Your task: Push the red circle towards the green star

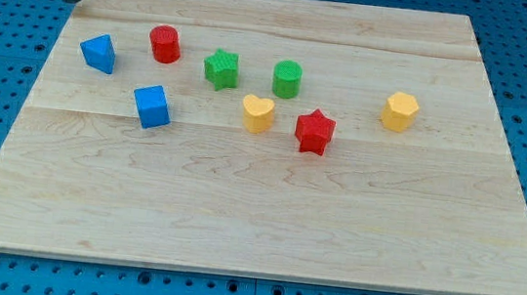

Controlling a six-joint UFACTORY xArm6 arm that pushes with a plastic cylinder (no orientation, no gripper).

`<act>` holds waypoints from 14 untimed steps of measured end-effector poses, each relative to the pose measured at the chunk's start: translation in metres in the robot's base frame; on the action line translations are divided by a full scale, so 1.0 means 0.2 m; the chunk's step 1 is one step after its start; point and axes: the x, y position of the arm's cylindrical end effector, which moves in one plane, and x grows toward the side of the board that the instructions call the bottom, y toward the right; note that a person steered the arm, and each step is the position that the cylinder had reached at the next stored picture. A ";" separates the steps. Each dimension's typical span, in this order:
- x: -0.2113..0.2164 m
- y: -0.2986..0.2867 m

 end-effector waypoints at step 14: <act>0.50 0.77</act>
